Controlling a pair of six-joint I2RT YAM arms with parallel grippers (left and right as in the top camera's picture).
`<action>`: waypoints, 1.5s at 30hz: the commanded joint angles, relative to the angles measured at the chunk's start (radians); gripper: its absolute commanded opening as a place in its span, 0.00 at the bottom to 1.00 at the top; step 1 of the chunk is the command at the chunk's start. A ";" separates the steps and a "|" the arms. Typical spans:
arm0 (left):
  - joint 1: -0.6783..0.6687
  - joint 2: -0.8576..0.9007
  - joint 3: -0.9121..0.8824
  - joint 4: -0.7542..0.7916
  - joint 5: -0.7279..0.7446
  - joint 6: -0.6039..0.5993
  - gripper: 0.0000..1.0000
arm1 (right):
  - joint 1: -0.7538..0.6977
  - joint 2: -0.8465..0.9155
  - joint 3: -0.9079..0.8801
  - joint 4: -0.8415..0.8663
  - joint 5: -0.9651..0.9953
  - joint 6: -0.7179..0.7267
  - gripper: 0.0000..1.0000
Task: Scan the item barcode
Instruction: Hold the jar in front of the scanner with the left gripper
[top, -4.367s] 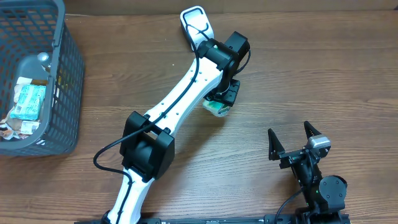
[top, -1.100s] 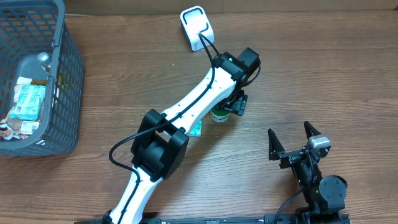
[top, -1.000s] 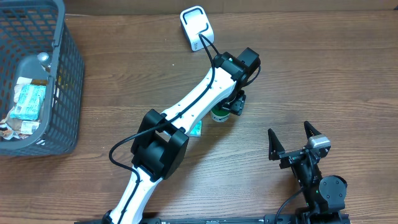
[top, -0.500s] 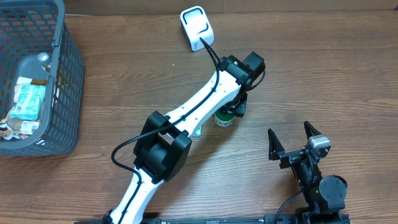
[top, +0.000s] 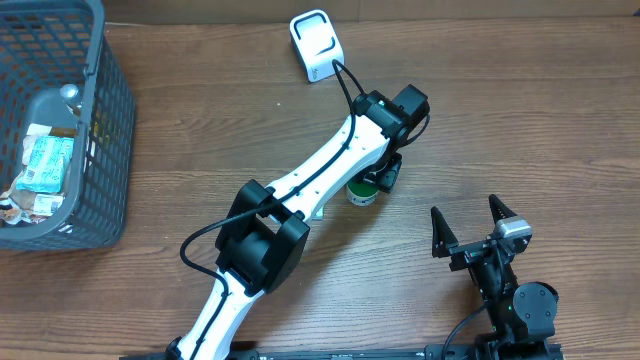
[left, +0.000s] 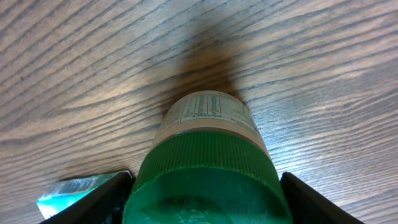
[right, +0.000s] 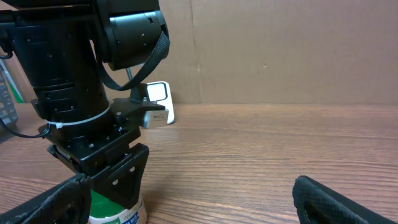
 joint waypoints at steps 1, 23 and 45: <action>-0.016 0.005 -0.031 0.010 -0.016 0.073 0.65 | -0.005 -0.008 -0.011 0.004 0.009 -0.001 1.00; -0.016 0.005 -0.049 0.064 0.144 -0.190 0.64 | -0.005 -0.008 -0.011 0.004 0.009 -0.001 1.00; -0.014 0.005 -0.047 0.048 0.084 -0.021 0.59 | -0.005 -0.008 -0.011 0.004 0.009 -0.001 1.00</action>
